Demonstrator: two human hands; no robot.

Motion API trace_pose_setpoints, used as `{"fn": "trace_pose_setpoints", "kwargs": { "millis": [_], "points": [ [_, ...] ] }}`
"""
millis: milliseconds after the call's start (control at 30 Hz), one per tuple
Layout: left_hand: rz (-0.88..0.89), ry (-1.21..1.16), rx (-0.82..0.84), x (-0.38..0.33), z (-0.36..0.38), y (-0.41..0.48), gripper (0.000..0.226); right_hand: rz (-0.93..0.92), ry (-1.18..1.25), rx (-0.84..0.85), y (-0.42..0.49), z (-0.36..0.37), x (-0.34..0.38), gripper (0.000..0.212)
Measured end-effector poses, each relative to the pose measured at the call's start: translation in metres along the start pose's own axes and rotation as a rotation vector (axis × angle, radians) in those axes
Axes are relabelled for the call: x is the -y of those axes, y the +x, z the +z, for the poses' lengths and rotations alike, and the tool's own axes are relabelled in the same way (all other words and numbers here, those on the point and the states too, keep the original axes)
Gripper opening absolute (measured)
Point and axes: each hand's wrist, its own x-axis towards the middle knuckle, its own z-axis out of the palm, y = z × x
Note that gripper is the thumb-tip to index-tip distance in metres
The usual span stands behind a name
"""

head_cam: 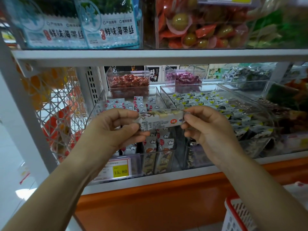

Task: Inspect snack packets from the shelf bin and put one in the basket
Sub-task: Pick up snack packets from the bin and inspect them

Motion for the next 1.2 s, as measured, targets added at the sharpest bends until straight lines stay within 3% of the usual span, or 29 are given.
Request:
{"fn": "trace_pose_setpoints", "kwargs": {
  "millis": [233, 367, 467, 633, 933, 1100, 1200],
  "points": [
    [0.035, 0.305, 0.066, 0.005, 0.001, -0.002, 0.038, 0.038, 0.014, 0.021, -0.001, -0.002, 0.003, 0.025],
    [0.002, 0.168, 0.125, 0.005, 0.001, -0.003, 0.046, -0.038, -0.165, 0.020, -0.002, 0.001, 0.000, 0.019],
    [-0.045, 0.088, 0.076, 0.008, 0.001, -0.001, 0.061, -0.071, -0.182, 0.077, -0.003, 0.002, -0.002, 0.023],
    [-0.032, 0.133, 0.062, 0.013, 0.002, 0.001, 0.041, -0.065, -0.063, 0.124, -0.002, 0.006, -0.006, 0.018],
    [0.008, 0.118, 0.106, 0.011, 0.001, -0.001, 0.043, -0.002, -0.036, 0.082, -0.002, 0.005, -0.004, 0.006],
    [-0.012, 0.109, 0.132, 0.012, 0.004, -0.001, 0.038, -0.030, -0.135, -0.007, -0.003, 0.005, -0.005, 0.027],
    [-0.019, 0.154, 0.120, 0.013, 0.005, 0.000, 0.038, -0.049, -0.181, -0.018, -0.003, 0.004, -0.006, 0.020]
  ]
}}
